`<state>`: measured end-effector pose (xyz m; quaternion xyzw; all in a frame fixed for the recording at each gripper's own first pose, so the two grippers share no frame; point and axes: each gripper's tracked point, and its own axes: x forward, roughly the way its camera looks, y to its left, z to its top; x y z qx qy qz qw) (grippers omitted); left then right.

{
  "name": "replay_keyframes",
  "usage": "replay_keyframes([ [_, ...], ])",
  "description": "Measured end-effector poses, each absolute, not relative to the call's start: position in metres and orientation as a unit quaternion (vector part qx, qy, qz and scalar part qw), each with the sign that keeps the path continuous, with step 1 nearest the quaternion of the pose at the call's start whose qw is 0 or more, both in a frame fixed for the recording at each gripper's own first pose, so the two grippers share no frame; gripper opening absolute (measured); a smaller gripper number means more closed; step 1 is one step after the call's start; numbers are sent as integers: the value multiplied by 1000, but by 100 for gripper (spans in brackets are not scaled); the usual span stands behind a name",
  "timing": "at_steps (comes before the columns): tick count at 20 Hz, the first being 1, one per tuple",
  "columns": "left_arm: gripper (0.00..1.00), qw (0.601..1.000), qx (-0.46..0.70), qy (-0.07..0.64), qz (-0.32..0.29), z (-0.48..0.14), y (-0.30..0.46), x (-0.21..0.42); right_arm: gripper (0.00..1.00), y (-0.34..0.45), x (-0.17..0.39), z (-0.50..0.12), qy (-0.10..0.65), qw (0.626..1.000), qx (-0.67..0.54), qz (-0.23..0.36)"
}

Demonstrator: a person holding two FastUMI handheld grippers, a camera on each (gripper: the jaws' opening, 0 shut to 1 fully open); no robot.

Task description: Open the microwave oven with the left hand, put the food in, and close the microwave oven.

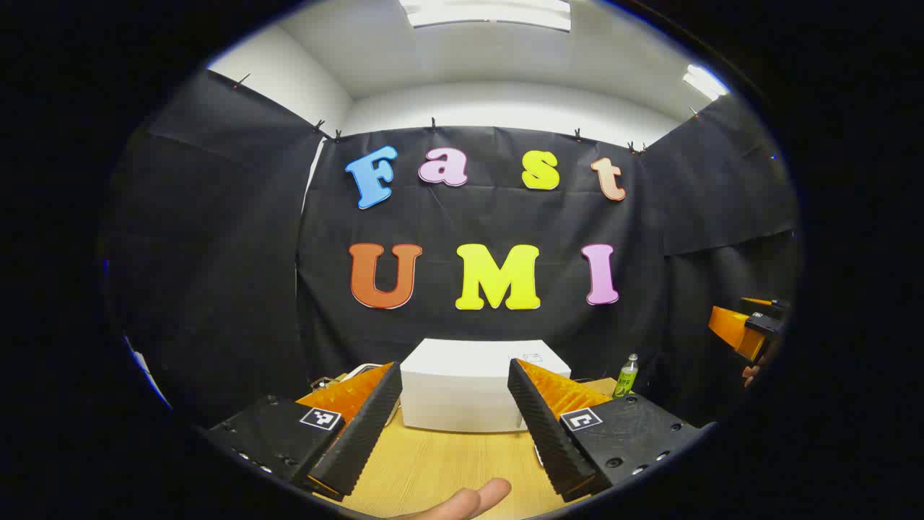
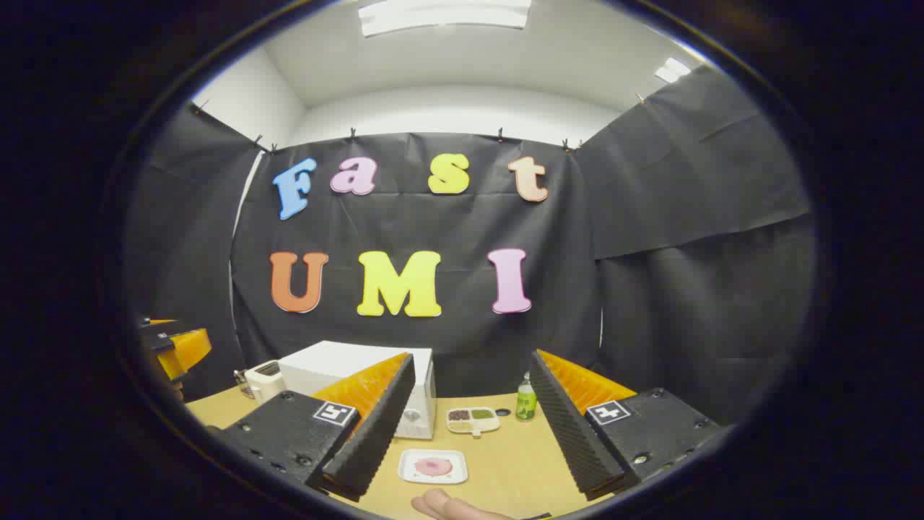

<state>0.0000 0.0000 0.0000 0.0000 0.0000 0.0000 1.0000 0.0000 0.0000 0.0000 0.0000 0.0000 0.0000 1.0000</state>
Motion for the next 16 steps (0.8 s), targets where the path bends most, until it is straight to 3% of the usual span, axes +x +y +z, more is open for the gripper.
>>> replay_keyframes([
  [1,94,1000,9,1,0,-1,0,-1,100,-3,0,1,-1,1000,-1,-5],
  [3,94,1000,25,2,6,-3,1,-1,100,-6,0,0,-1,1000,-1,-4],
  [4,94,1000,27,-2,8,-2,-1,-1,93,-6,0,-1,1,1000,2,-1],
  [6,94,1000,28,-4,-1,0,-8,0,93,-7,2,-4,8,1000,11,6],
  [7,94,1000,27,-3,-4,-1,-11,1,100,-8,3,-4,11,1000,12,8],
  [8,94,1000,23,-1,-4,0,-10,3,93,-11,4,-4,12,1000,12,8],
  [10,93,1000,13,5,-4,1,-10,6,92,-16,6,-3,11,1000,12,3],
  [15,94,1000,3,5,-5,13,-8,13,93,-29,7,6,3,1000,15,-2],
  [16,94,1000,3,2,-4,16,-8,17,100,-32,8,9,0,1000,15,-4],
])
